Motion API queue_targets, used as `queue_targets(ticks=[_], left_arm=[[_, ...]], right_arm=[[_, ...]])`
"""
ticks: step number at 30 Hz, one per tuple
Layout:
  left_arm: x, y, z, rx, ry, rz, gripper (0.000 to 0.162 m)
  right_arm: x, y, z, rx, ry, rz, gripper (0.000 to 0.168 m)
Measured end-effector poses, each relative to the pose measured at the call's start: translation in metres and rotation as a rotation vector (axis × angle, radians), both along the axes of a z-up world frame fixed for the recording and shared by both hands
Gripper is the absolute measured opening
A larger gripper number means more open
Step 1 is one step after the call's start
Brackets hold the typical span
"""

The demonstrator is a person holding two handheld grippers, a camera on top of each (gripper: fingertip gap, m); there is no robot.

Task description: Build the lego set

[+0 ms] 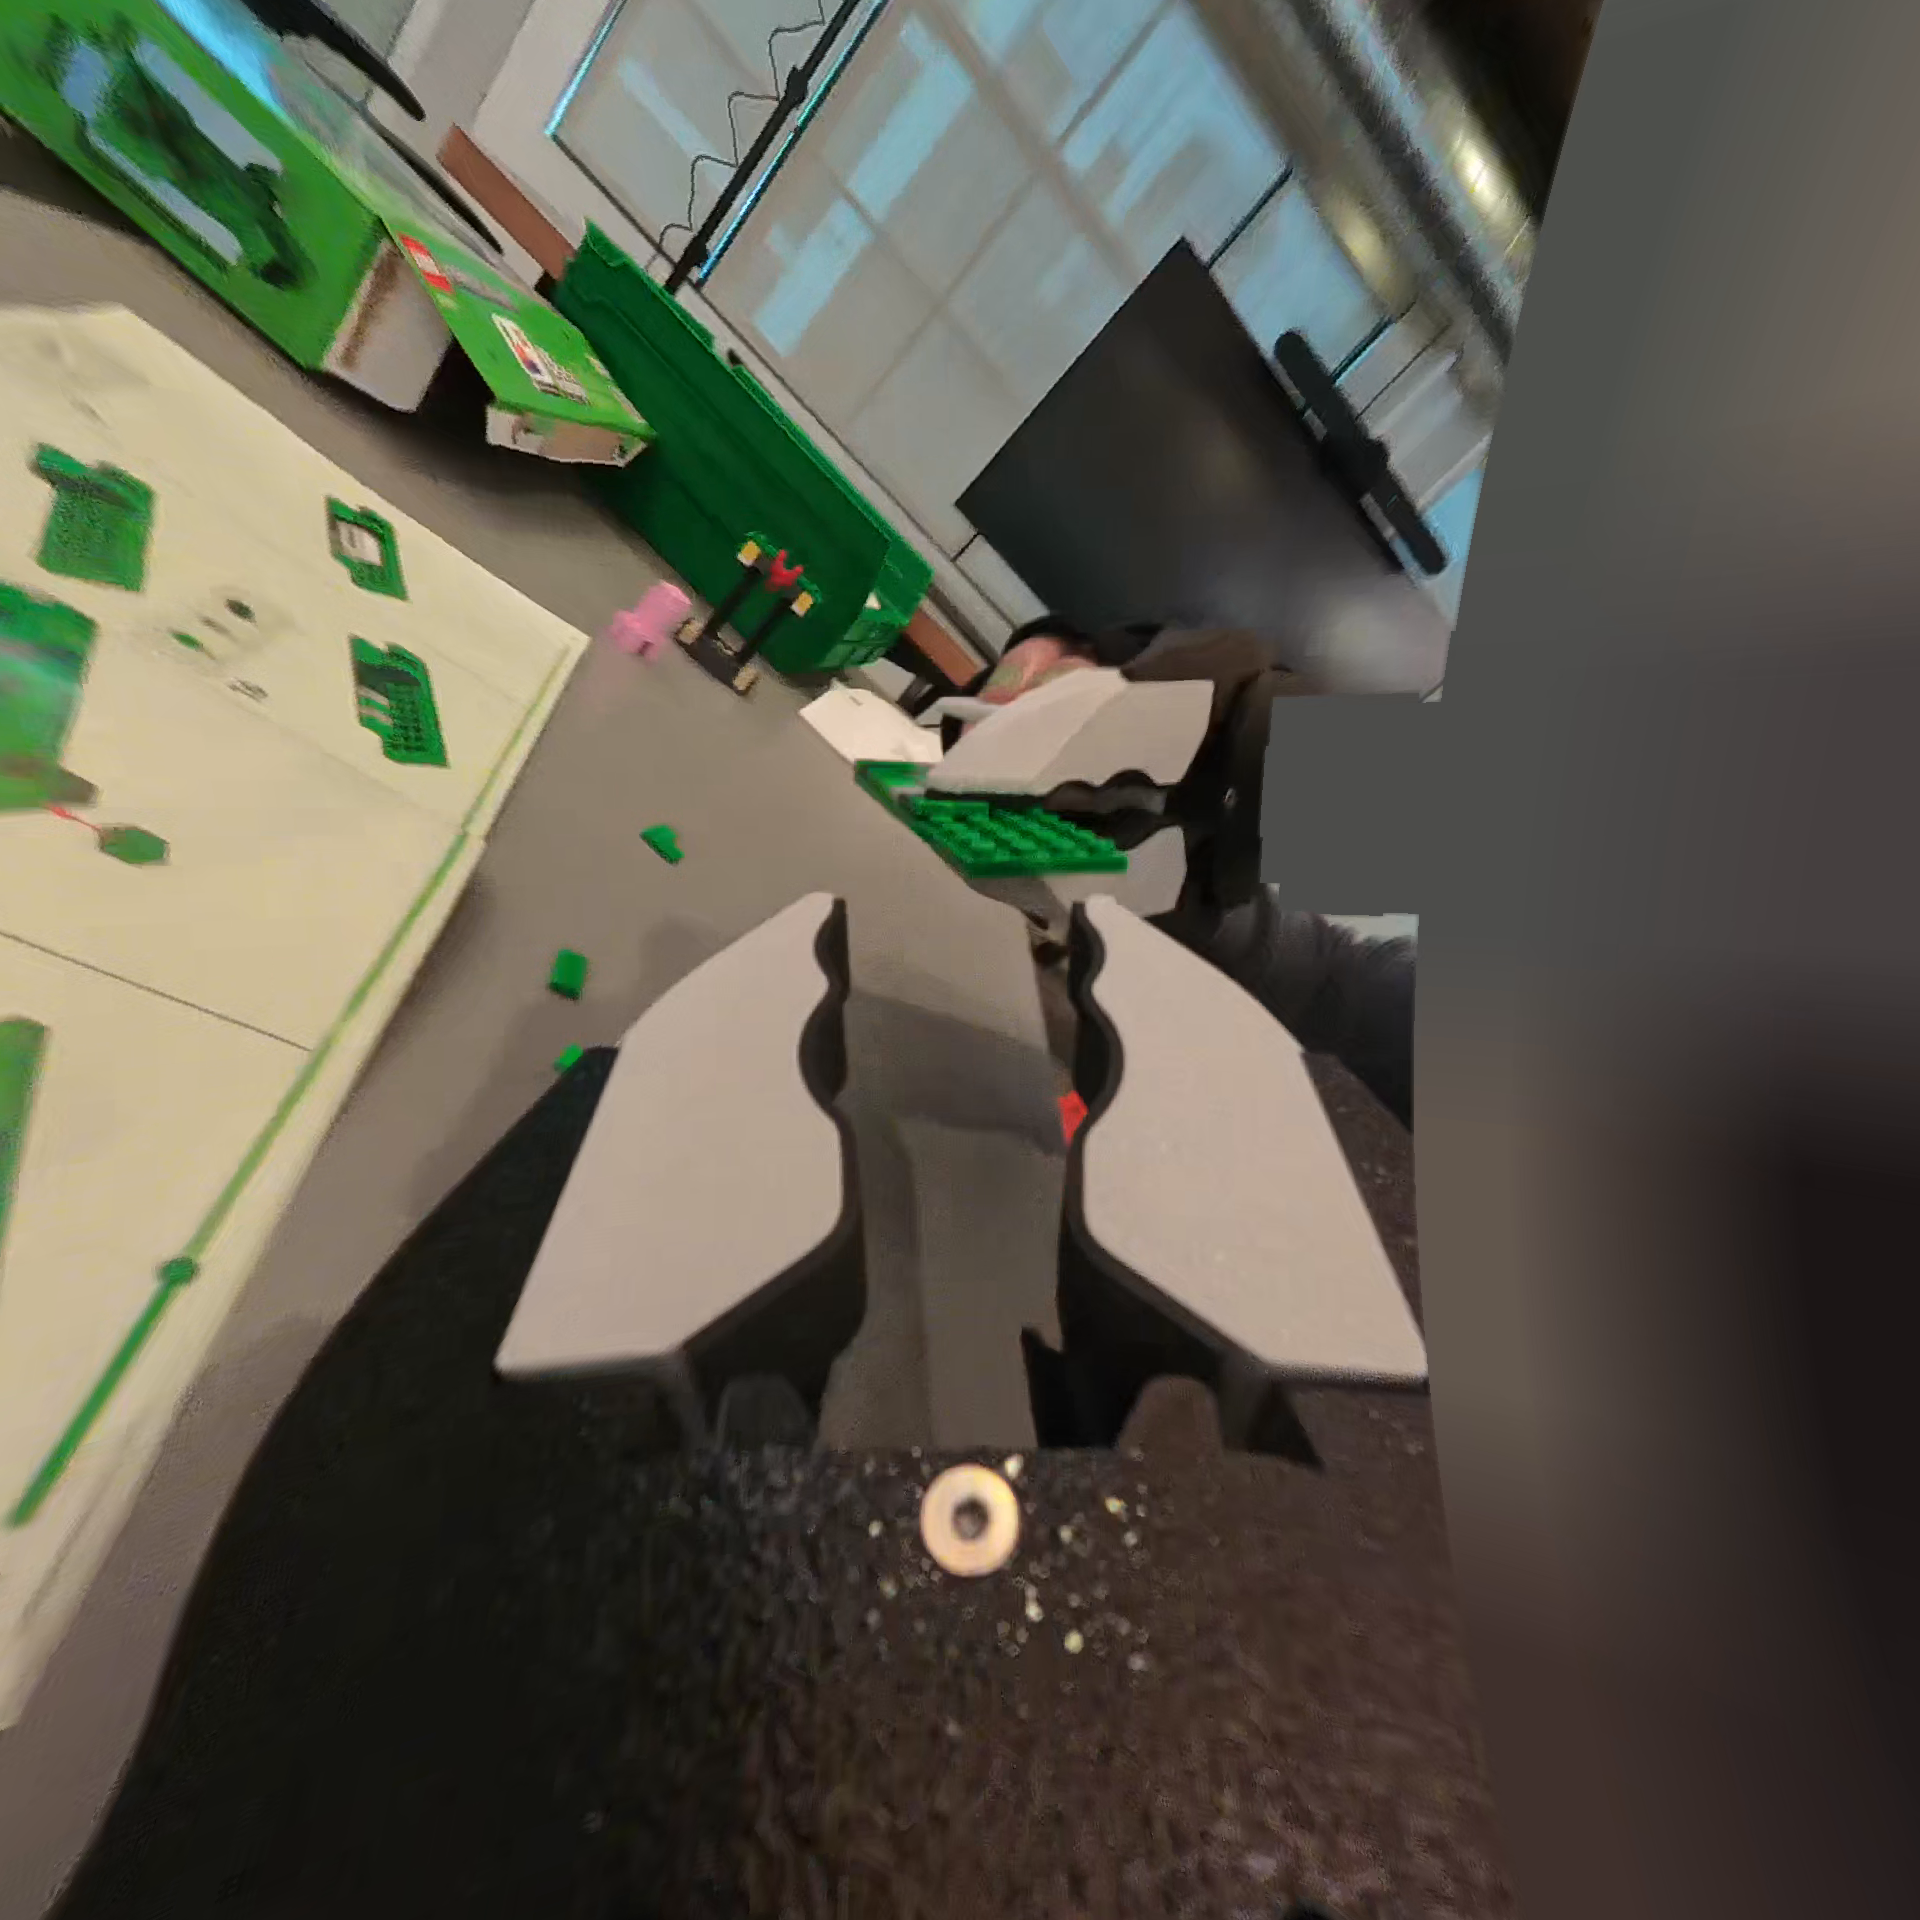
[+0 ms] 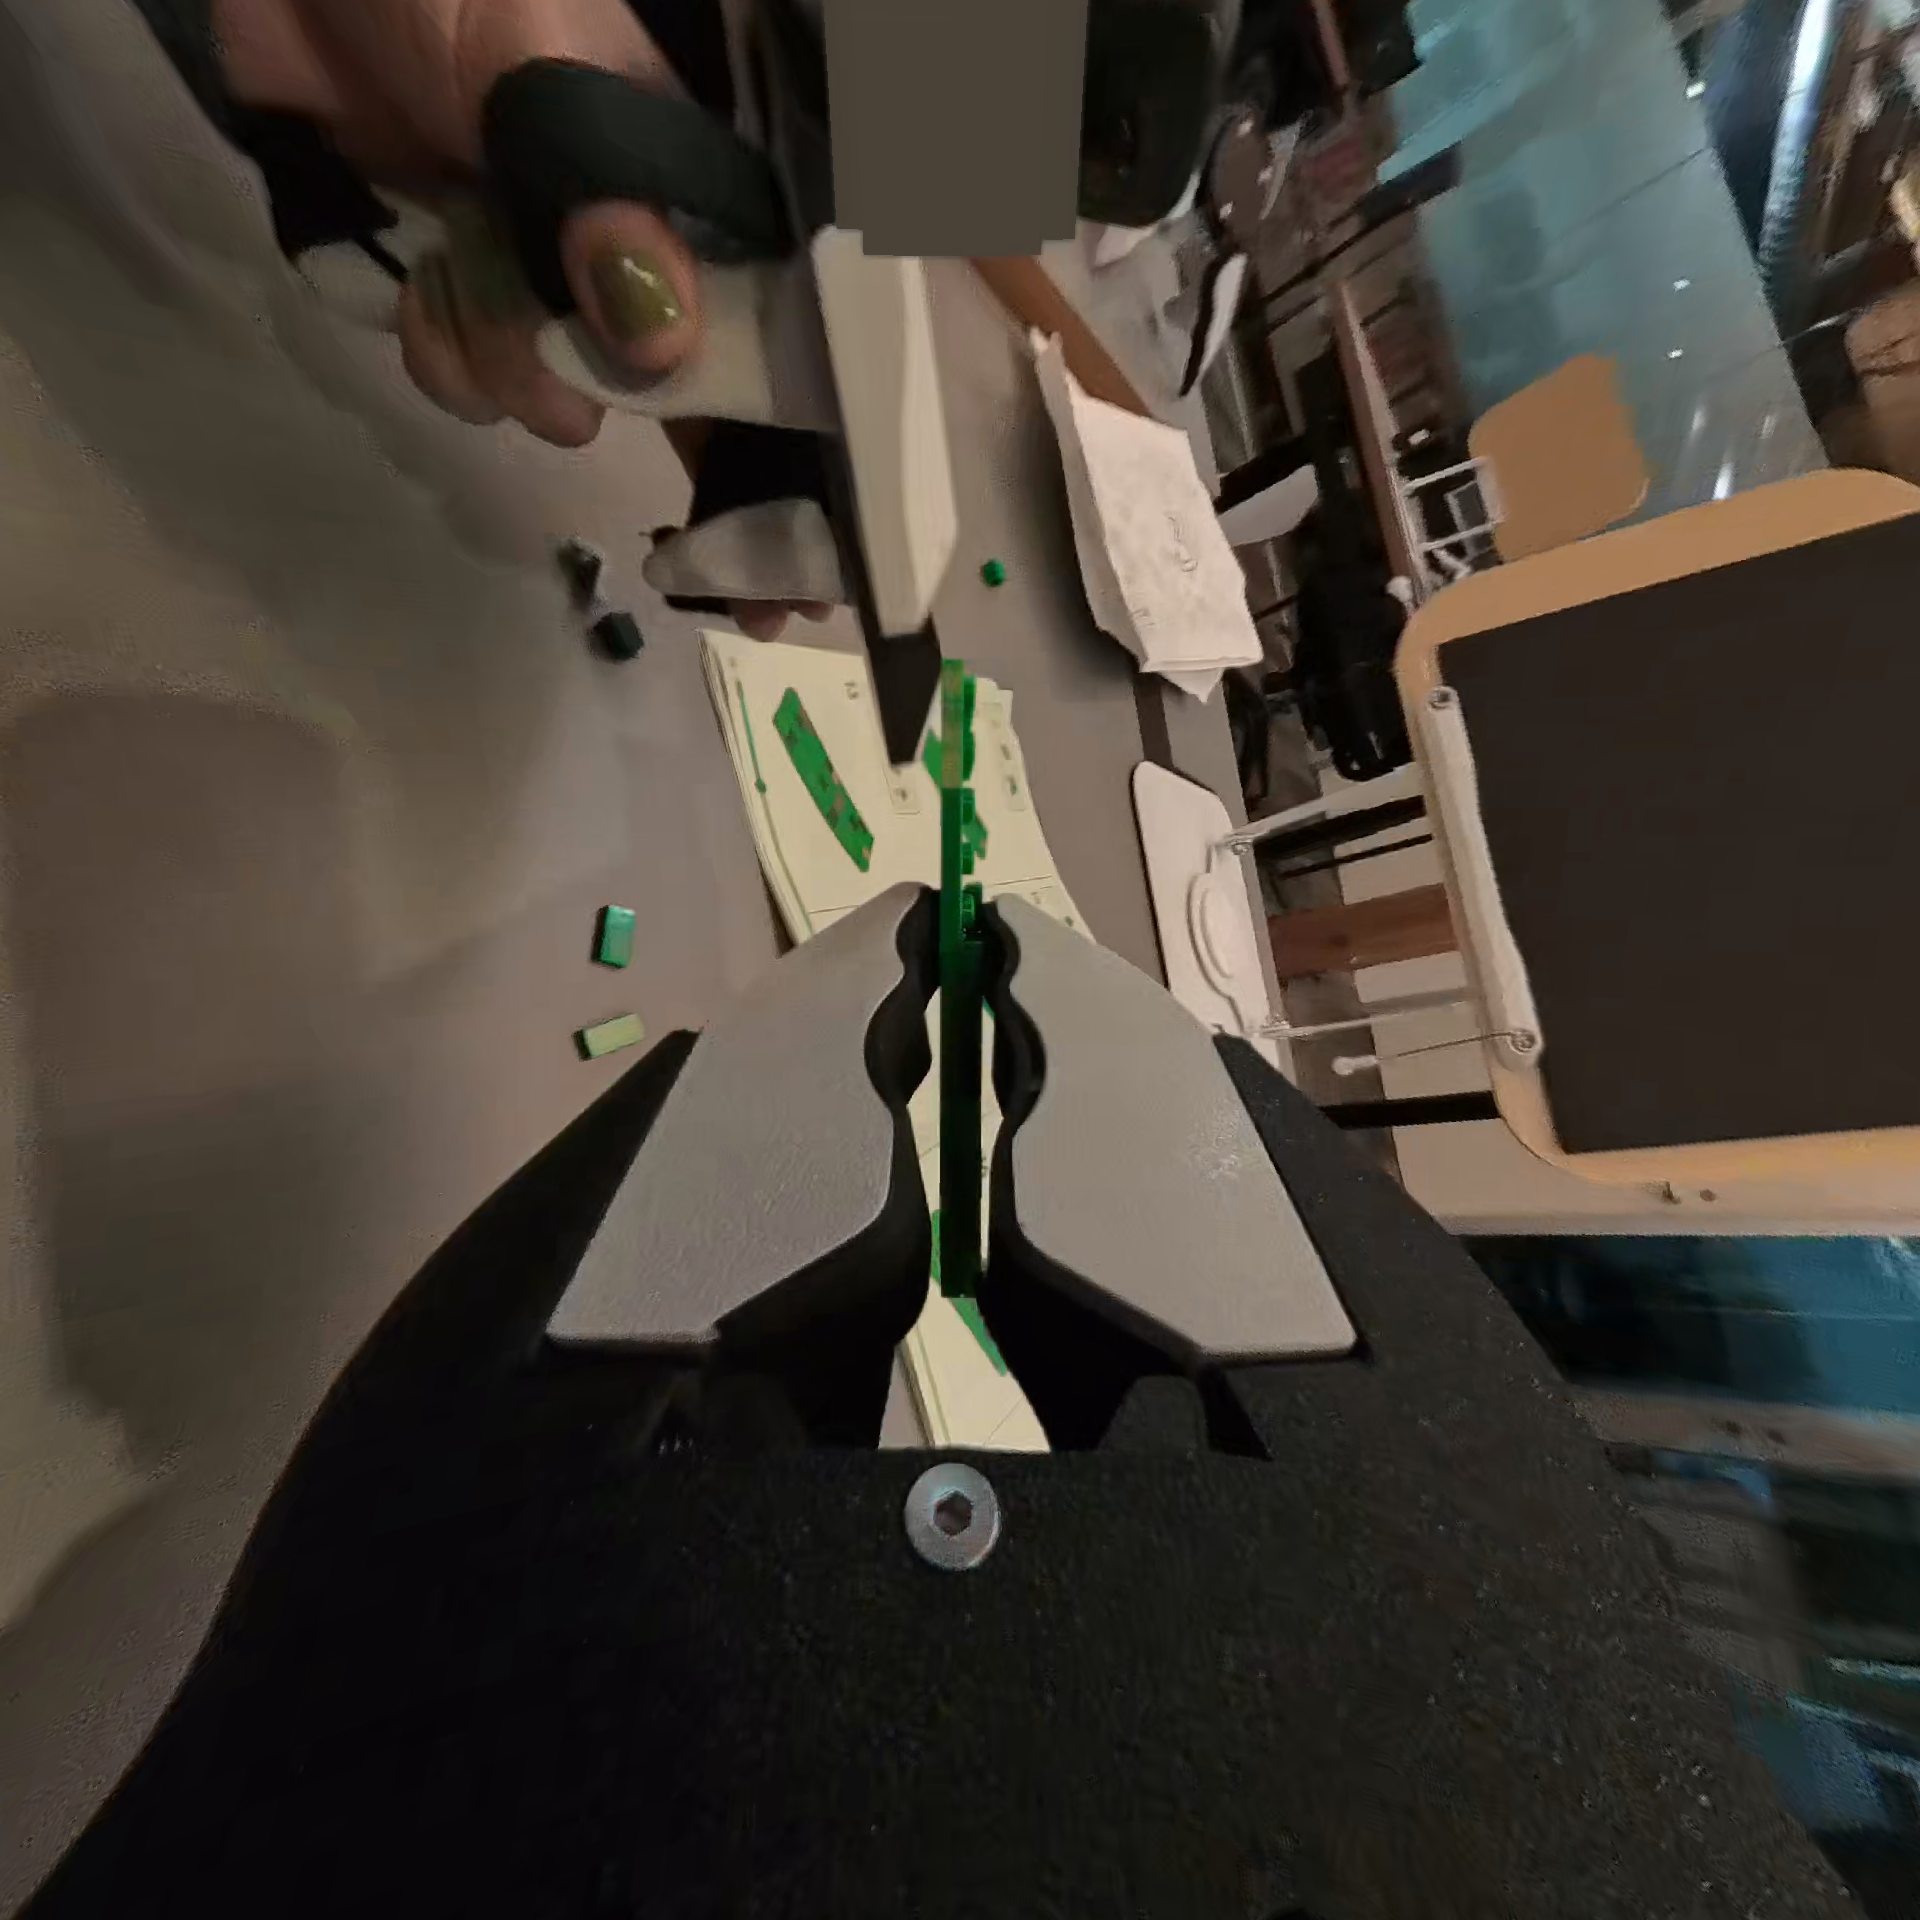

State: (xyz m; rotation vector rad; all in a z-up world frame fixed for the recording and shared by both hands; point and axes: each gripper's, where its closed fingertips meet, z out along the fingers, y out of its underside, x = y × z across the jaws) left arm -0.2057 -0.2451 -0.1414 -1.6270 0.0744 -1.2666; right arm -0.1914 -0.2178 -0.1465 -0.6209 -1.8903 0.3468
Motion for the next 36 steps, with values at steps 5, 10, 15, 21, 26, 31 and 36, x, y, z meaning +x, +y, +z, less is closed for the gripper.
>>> queue_targets(ticks=[5,10,15,21,26,31,36], left_arm=[[0.01,-0.004,-0.005,0.097,0.252,0.025,0.061],[0.008,-0.001,-0.006,0.175,0.406,0.123,0.057],[0.006,-0.001,-0.007,0.192,0.441,0.14,0.036],[-0.005,0.0,-0.016,0.195,0.471,0.183,0.035],[-0.028,-0.007,-0.03,0.2,0.477,0.216,0.035],[-0.036,-0.008,-0.036,0.203,0.494,0.207,0.035],[-0.035,-0.009,-0.036,0.237,0.539,0.227,0.035]], right_arm=[[-0.007,0.004,0.0,0.272,0.105,-0.003,0.006],[-0.014,-0.007,-0.005,0.396,0.143,0.023,0.007],[-0.016,-0.009,-0.004,0.406,0.155,0.032,0.006],[-0.019,-0.008,-0.008,0.381,0.186,0.015,0.022],[-0.009,0.011,-0.006,0.208,0.262,-0.078,0.04],[-0.004,0.046,-0.016,-0.092,0.393,-0.228,0.037],[0.0,0.067,-0.026,-0.21,0.374,-0.281,0.029]])
